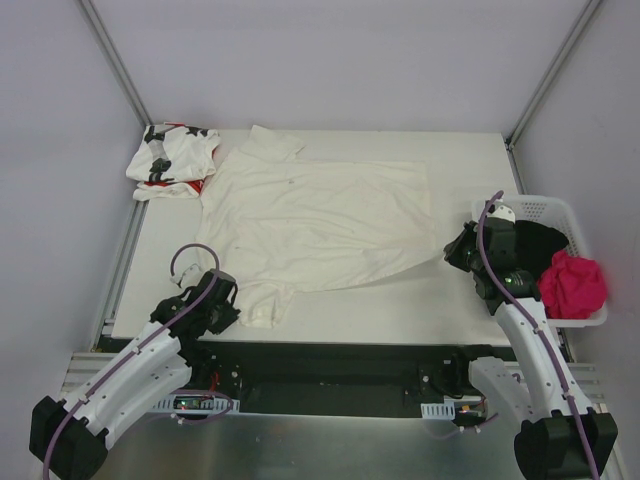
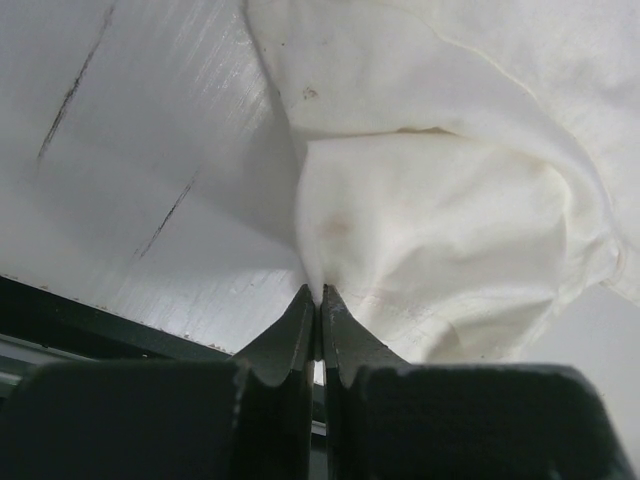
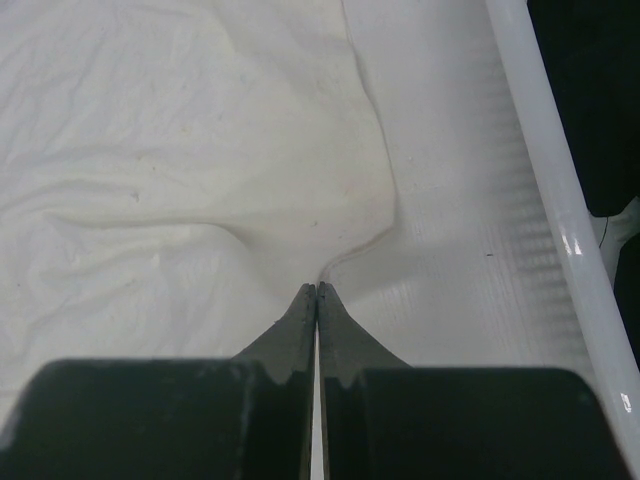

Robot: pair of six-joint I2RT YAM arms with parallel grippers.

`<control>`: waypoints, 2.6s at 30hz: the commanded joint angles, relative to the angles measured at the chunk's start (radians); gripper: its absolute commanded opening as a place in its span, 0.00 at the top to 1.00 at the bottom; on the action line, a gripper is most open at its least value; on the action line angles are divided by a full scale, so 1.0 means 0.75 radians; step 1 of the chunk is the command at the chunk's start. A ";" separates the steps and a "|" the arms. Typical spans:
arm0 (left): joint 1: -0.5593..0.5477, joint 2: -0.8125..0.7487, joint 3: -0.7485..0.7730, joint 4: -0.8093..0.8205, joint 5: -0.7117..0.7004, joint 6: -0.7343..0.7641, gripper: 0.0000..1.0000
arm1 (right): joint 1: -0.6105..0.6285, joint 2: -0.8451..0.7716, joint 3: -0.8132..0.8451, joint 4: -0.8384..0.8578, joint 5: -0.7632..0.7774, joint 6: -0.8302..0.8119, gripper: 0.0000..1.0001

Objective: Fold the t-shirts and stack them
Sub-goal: Grap the side of the flattened tshirt closest away from the robot with both arms

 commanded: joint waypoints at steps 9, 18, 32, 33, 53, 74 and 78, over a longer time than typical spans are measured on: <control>0.010 -0.024 0.027 -0.042 -0.022 0.011 1.00 | -0.012 -0.033 -0.001 0.046 -0.002 -0.006 0.99; 0.010 0.039 0.334 -0.184 -0.228 0.187 1.00 | -0.020 -0.011 0.015 0.019 0.010 -0.018 0.99; 0.016 0.113 0.725 -0.295 -0.495 0.343 1.00 | -0.020 -0.023 0.029 -0.001 -0.026 0.000 0.99; 0.026 0.111 0.733 -0.295 -0.507 0.365 1.00 | -0.022 -0.029 0.034 -0.016 -0.030 0.002 0.99; 0.163 0.111 0.825 -0.152 -0.532 0.590 1.00 | -0.020 -0.168 0.072 -0.224 -0.094 0.015 0.99; 0.253 0.213 0.760 0.028 -0.434 0.709 1.00 | -0.020 0.093 0.085 0.013 -0.002 0.010 0.99; 0.290 0.240 0.745 0.067 -0.391 0.737 1.00 | -0.022 0.147 0.103 0.037 -0.008 0.019 0.99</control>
